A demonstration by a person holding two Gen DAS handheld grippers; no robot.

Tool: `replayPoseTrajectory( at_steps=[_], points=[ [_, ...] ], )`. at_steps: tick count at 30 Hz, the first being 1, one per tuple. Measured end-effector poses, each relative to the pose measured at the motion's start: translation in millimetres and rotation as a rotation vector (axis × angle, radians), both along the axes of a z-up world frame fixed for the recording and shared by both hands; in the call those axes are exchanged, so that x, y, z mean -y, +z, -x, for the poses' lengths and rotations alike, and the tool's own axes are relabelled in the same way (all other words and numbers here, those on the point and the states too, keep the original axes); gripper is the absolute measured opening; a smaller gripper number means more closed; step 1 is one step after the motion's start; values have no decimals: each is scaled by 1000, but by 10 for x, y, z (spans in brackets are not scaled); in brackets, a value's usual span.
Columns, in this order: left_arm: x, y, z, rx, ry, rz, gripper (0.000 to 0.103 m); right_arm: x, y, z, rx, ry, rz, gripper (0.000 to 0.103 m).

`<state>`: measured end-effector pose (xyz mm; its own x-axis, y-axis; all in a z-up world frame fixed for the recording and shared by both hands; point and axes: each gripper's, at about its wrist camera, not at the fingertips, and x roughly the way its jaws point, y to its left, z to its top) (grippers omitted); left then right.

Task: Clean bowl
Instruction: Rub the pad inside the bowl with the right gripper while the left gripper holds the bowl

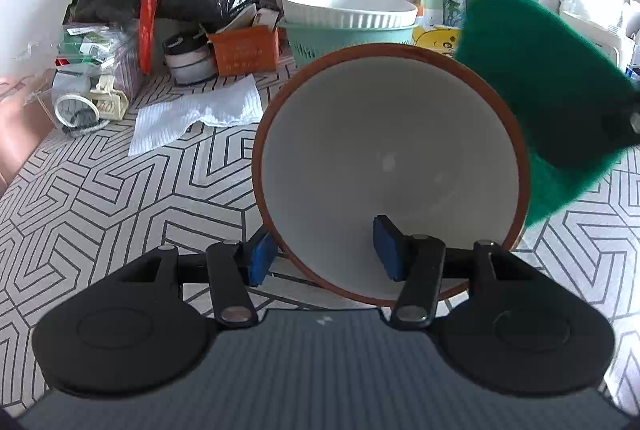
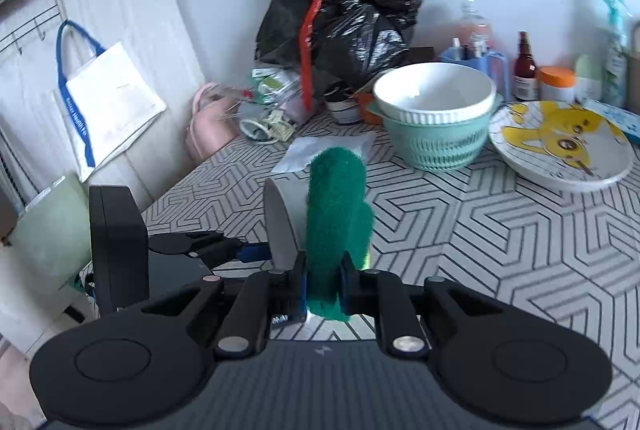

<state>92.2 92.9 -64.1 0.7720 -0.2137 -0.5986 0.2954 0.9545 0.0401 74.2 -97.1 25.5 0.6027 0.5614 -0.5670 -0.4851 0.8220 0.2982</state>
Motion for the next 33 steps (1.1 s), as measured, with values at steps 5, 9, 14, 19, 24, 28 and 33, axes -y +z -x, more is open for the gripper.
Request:
replayPoseTrajectory(
  at_steps=[5, 9, 14, 19, 24, 28, 33],
  points=[
    [-2, 3, 12, 10, 10, 1, 53, -53, 42, -96, -24, 34, -29, 14],
    [-11, 3, 6, 11, 18, 3, 53, -77, 66, -159, -31, 38, -47, 18],
    [-17, 0, -4, 8, 26, 8, 53, -68, 39, -194, -44, 47, -74, 18],
    [5, -1, 5, 12, 28, -2, 53, 13, -54, -176, -62, 21, -81, 18],
    [-1, 3, 4, 13, 24, -3, 53, 108, -136, -159, -86, 11, -109, 18],
    [-42, 9, -24, 2, 26, 15, 53, 177, -238, -178, -120, -2, -125, 18],
    [-28, 2, -21, 7, 32, 5, 53, 188, -203, -200, -120, 2, -150, 18]
  ],
)
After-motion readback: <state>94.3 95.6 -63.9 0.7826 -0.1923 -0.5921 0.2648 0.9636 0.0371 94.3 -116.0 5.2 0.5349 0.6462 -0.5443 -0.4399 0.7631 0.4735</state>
